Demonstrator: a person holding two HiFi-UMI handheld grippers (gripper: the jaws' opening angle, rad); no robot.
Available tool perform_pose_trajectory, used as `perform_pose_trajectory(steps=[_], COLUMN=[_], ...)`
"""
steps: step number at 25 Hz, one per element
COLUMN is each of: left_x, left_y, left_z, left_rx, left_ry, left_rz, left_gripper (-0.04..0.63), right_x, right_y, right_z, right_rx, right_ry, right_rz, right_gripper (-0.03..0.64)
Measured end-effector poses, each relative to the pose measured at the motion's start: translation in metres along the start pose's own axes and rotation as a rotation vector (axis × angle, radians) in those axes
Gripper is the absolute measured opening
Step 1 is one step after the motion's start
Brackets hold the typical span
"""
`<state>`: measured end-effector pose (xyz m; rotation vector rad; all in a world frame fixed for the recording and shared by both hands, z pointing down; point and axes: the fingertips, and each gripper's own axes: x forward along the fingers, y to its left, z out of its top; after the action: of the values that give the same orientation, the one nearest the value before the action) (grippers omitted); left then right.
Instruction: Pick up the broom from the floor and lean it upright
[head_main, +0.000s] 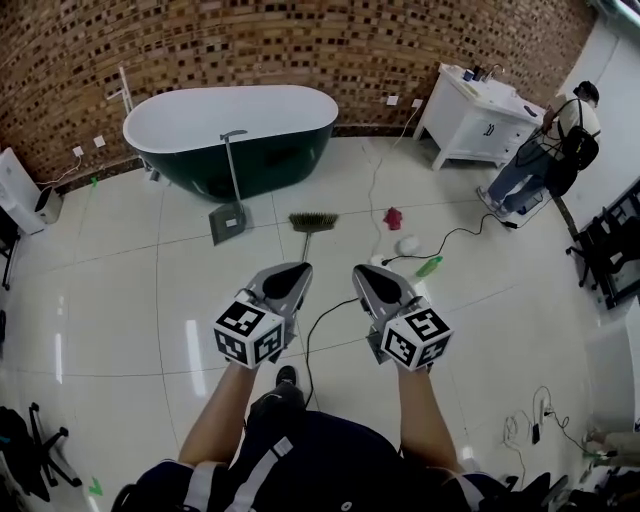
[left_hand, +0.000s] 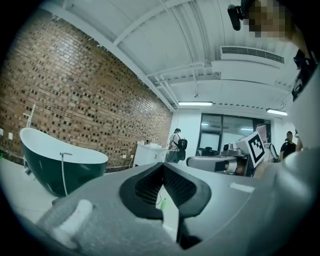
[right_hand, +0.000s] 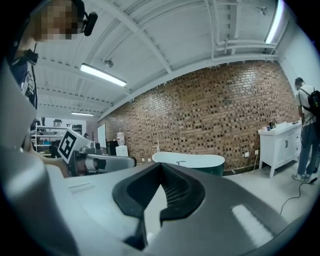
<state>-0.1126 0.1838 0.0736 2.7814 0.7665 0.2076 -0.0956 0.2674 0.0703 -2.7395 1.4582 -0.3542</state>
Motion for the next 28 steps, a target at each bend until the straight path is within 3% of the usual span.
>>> perform_pose_trajectory(steps=[9, 15, 21, 28], left_x=[0.063, 0.082, 0.101, 0.13], left_y=[0.063, 0.099, 0.131, 0.173], left_z=[0.017, 0.002, -0.002, -0.01], left_rx=[-0.001, -0.039, -0.062, -0.083], left_ry=[0.026, 0.052, 0.029, 0.018], left_rz=[-0.092, -0.074, 0.048, 0.282], left_gripper=[0.002, 0.002, 0.002, 0.002], right_x=[0.073, 0.113, 0.162, 0.227], right_y=[-0.048, -0.067, -0.091, -0.105], right_z=[0.029, 0.02, 0.017, 0.002], right_rx=[-0.031, -0.027, -0.047, -0.177], right_ry=[0.017, 0.046, 0.074, 0.165], right_rz=[-0.061, -0.027, 0.13, 0.456], right_gripper=[0.006, 0.006, 0.006, 0.006])
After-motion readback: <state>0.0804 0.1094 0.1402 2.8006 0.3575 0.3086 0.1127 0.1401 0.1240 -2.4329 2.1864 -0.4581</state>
